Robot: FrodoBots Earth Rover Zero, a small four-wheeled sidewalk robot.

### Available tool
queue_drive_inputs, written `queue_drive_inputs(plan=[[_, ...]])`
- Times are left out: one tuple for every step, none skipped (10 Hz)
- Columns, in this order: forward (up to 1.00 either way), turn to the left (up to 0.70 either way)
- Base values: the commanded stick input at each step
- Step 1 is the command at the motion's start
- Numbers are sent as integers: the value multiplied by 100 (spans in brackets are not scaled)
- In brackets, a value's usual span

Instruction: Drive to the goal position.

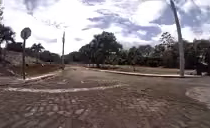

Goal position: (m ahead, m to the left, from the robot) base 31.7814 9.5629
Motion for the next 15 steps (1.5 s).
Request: queue_drive_inputs(plan=[[100, 9], [100, 0], [100, 0], [100, 0], [100, 0], [100, 0], [100, 0], [100, 0], [100, 0], [100, 0], [100, 0], [100, 0], [100, 0], [100, 0], [100, 0]])
